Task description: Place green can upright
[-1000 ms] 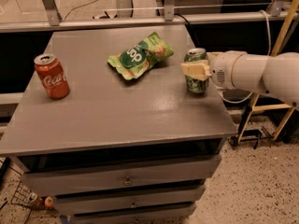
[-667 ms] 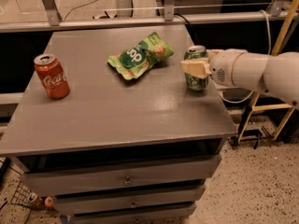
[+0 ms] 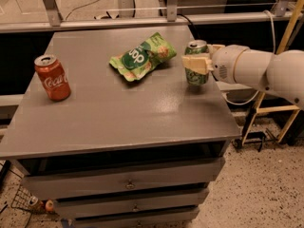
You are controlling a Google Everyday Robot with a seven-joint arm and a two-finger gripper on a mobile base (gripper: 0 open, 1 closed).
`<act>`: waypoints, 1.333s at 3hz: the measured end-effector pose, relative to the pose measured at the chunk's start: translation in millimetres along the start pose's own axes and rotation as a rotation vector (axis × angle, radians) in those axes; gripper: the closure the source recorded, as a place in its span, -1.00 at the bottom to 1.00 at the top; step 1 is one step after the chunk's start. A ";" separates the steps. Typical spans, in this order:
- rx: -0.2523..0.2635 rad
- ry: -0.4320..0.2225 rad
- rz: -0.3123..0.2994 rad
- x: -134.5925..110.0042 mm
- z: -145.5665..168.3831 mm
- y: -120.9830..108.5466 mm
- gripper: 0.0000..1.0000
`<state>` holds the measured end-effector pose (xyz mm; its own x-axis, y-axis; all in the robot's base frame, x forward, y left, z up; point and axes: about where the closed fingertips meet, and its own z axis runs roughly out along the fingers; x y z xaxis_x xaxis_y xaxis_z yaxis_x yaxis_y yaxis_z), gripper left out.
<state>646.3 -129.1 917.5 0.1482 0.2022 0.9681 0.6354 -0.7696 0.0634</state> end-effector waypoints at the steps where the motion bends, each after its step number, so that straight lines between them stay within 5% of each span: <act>1: 0.006 0.062 0.035 -9.2 -0.4 -4.7 1.00; 4: 0.005 0.151 0.117 -26.3 -4.4 -11.5 1.00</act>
Offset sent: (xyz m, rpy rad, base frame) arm -0.0146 -0.0004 -0.0234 0.1783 -0.0728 -0.0049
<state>631.8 -128.3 892.3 0.1063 0.0184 0.9942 0.6240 -0.7797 -0.0523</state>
